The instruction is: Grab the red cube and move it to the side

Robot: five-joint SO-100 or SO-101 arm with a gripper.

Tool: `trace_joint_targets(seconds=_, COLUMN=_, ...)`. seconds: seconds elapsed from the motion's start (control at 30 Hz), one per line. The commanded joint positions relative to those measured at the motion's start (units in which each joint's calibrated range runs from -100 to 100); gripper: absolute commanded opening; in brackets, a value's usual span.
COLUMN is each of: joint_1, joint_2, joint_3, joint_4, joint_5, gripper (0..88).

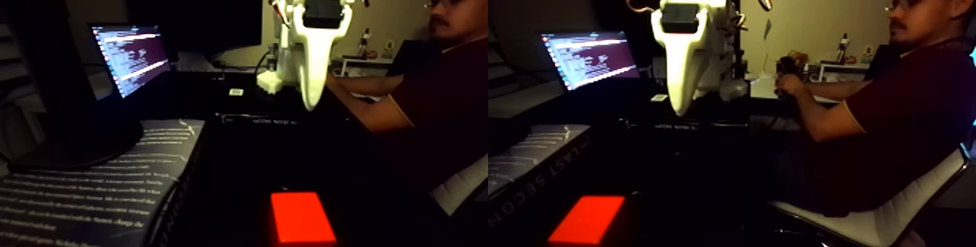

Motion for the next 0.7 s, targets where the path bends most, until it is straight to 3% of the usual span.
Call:
trace_joint_targets(seconds=0.0, joint_1=0.4, joint_2=0.2, joint_3=-0.5, joint_4=0.2, joint_5=0.2, gripper=0.7)
trace_joint_targets(seconds=0.67, joint_1=0.4, joint_2=1.0, joint_3=-0.9, joint_4=0.1, joint_5=0.2, gripper=1.4)
